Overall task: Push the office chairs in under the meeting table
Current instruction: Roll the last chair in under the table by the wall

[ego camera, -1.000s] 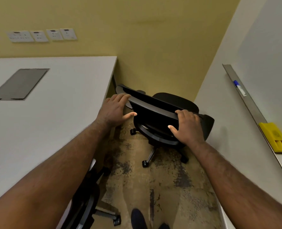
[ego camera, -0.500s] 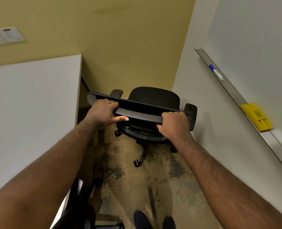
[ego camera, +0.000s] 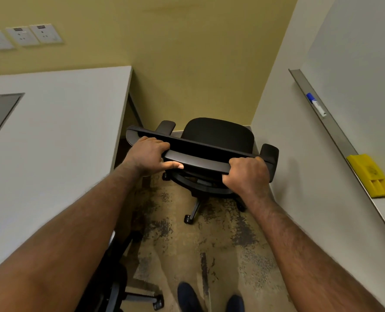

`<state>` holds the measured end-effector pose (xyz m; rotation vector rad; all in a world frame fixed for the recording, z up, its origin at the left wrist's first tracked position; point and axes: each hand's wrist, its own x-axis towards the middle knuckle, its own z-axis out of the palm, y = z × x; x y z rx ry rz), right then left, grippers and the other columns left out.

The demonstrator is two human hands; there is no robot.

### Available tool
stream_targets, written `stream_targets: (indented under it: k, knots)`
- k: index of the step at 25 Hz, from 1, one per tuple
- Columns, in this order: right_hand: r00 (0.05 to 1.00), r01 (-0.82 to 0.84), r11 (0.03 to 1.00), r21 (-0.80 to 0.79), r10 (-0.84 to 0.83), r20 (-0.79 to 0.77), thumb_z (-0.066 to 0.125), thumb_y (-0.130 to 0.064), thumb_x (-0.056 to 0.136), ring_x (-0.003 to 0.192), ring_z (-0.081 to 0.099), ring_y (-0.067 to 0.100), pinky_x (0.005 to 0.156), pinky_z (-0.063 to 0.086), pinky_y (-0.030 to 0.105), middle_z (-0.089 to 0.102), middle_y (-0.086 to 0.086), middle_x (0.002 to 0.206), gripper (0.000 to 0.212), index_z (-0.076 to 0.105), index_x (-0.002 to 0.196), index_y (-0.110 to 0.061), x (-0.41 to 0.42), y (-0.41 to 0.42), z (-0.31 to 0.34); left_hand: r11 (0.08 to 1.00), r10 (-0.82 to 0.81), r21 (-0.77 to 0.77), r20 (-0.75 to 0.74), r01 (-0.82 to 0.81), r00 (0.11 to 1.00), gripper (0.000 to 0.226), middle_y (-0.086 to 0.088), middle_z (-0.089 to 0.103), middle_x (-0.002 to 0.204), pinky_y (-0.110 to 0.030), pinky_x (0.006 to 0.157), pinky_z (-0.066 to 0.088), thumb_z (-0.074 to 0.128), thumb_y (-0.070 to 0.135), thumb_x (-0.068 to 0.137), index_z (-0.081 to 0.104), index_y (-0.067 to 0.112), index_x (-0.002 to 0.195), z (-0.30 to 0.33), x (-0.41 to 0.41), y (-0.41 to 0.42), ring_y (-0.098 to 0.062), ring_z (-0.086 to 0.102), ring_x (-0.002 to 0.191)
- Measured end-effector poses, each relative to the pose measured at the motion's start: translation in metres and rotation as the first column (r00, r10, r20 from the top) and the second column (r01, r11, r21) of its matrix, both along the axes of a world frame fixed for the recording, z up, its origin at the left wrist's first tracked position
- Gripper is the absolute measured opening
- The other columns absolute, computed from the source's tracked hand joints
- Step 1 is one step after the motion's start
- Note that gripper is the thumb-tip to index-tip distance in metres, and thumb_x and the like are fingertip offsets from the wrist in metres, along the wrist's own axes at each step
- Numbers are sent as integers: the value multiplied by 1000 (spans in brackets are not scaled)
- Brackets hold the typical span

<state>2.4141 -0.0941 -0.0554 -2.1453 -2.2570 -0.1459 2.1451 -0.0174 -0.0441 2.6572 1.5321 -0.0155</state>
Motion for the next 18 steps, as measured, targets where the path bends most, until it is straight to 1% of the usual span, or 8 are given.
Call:
stream_targets:
  k: [3,6,8,12,15,18]
  knots:
    - [998,-58,998,0,58,-16,63,-42,71,53,46,17,68,41,34,50,-6,56,21,61,72,-22,17,0,0,999,30,30,9,-30,1000,79,9,54,75,-32,74,35,13,96,63,49,27,78,0,11,-19,-13,50,72]
    - [991,-129,992,-8,129,-18,63,-41,71,55,44,18,70,40,35,48,-5,57,20,61,73,-20,32,3,1,996,60,65,16,-61,998,78,9,49,62,-28,56,27,16,96,64,47,25,69,1,22,-35,-12,47,59]
    - [982,-187,982,-21,187,-4,62,-41,71,56,45,19,70,40,35,48,-4,58,20,61,74,-21,42,5,1,994,91,61,22,-92,996,77,8,46,59,-27,50,24,18,95,64,45,23,66,1,29,-49,-11,44,55]
    - [955,-293,955,-40,294,31,61,-41,70,62,54,21,70,37,35,57,-3,64,19,60,74,-23,60,14,1,980,171,95,28,-172,985,77,7,47,59,-26,48,25,16,92,69,48,22,68,1,41,-73,-11,45,54]
    - [932,-355,934,-45,357,56,61,-40,69,64,55,20,69,34,34,61,-4,67,18,61,77,-24,69,29,3,968,218,121,35,-221,975,71,11,43,58,-27,48,25,14,89,72,44,25,68,0,48,-86,-9,43,53]
    - [905,-417,906,-69,421,59,60,-39,70,69,59,20,73,36,34,66,-4,73,19,63,82,-25,67,51,3,947,288,134,42,-291,957,68,12,41,57,-27,48,27,15,89,75,42,27,67,0,52,-90,-8,42,52]
